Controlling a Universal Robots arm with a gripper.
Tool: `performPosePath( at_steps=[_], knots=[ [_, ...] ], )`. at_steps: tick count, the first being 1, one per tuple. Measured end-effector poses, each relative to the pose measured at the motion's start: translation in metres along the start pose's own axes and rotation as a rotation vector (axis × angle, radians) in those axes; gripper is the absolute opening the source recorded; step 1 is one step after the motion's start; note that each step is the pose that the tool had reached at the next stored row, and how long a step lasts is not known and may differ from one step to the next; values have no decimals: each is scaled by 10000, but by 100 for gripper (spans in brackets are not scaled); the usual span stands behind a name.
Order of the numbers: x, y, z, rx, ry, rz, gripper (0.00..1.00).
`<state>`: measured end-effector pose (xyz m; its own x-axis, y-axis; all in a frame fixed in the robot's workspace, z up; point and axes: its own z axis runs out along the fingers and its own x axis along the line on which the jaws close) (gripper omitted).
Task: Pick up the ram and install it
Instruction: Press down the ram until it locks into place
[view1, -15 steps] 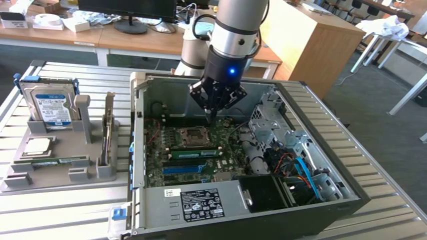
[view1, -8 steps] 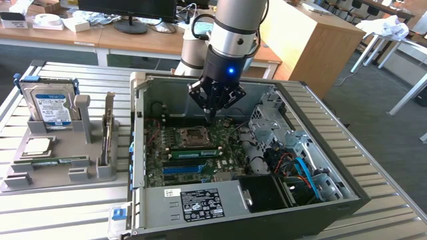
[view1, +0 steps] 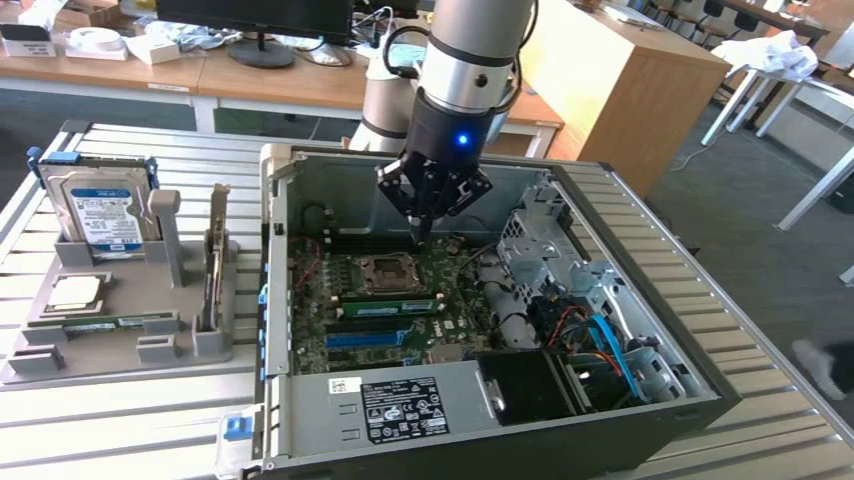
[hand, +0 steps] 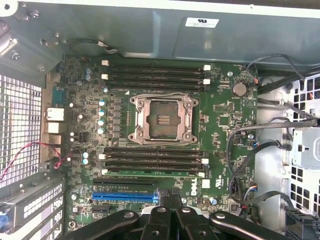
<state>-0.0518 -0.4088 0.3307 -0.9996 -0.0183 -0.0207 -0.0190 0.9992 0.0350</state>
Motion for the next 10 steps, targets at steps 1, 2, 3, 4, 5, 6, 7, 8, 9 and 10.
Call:
performPosePath(
  at_steps=[1,2,3,4,5,6,7,8,9,10],
  knots=[
    [0,0,0,0,0,-1,10],
    [0,0,0,0,0,0,10],
    [0,0,-1,1,2,-1,10],
    [-1,0,-4,2,16,-1,10],
    [-1,0,-8,2,39,-1,10],
    [-1,0,-11,1,60,1,10],
    [0,0,-13,1,76,2,10],
    [0,0,-14,0,78,3,10],
    [0,0,-14,0,79,3,10],
    [0,0,-14,0,80,3,10]
  ],
)
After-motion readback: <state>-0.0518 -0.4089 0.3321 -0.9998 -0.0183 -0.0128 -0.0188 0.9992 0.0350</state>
